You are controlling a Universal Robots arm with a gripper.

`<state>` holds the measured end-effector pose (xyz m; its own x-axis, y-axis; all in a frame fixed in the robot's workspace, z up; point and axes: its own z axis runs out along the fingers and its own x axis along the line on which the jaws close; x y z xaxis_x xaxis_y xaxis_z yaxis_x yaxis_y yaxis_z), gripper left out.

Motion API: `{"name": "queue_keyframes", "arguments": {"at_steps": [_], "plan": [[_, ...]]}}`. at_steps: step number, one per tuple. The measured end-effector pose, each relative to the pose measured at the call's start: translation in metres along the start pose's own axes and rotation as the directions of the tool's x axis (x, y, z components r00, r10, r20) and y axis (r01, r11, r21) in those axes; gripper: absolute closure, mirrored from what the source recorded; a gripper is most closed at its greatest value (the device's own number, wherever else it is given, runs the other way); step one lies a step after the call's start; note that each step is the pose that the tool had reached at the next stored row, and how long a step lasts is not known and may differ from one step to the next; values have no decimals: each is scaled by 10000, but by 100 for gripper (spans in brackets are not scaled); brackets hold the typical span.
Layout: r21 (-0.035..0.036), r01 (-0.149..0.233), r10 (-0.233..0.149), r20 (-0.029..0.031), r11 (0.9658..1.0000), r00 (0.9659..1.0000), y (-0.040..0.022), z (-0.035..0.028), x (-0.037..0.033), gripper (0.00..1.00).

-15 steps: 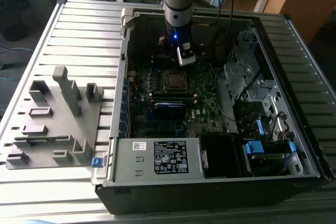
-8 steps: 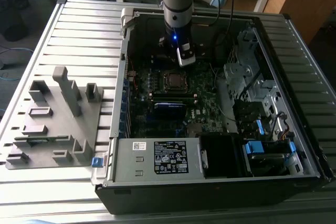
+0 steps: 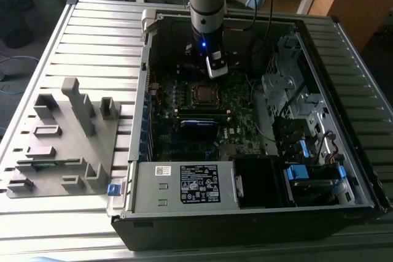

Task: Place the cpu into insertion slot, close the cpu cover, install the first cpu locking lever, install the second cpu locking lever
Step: 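Install the first cpu locking lever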

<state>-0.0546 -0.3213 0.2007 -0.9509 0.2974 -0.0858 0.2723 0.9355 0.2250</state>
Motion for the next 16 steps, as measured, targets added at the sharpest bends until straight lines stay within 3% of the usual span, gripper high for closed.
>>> {"name": "queue_keyframes", "arguments": {"at_steps": [16], "plan": [[51, -218, 218, 75, 9997, 9997, 26, 23, 11, 89]]}}
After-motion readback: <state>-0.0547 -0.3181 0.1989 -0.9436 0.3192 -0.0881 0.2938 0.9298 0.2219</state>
